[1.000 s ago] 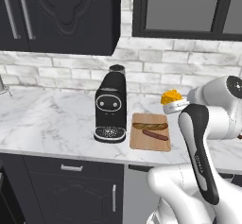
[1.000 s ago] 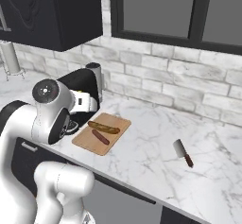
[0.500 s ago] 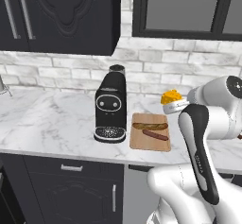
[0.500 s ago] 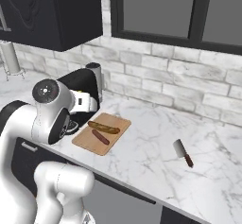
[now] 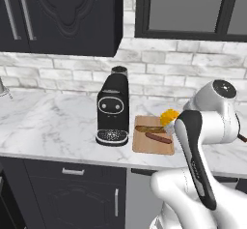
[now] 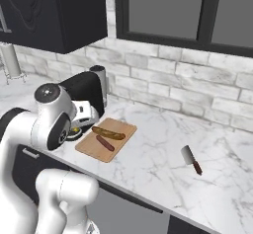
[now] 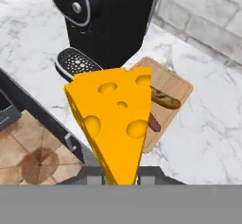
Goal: Retrieve the sausage and cheese from the fridge and place them on the cutting board on the counter.
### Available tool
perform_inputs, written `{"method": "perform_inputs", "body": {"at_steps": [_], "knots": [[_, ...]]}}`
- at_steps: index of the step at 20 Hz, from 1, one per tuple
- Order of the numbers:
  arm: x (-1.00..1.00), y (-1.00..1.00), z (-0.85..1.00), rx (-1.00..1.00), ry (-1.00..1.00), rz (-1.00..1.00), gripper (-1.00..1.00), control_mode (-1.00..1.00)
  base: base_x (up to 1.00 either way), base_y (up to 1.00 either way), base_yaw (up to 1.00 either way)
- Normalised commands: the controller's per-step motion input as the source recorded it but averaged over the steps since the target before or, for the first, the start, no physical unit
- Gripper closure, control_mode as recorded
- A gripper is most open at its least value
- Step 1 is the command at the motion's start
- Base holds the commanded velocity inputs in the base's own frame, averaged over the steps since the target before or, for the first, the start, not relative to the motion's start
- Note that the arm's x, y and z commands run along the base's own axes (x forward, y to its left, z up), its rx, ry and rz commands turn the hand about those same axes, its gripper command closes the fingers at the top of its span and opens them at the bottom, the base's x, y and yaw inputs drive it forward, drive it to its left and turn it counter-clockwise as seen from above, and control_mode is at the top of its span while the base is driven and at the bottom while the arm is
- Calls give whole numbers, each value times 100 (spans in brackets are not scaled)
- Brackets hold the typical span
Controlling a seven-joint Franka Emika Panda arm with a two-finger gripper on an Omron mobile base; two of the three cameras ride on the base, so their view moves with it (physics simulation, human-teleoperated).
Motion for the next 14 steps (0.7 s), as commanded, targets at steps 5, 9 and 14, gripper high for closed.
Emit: {"method": "perform_inputs", "body": {"at_steps": [5, 9, 14], "knots": [[-5, 22, -33, -5, 29, 53, 100, -100, 0, 0, 0], [-4, 8, -35, 11, 20, 52, 100, -100, 0, 0, 0], [20, 14, -36, 0, 18, 19, 100, -100, 0, 0, 0]]}}
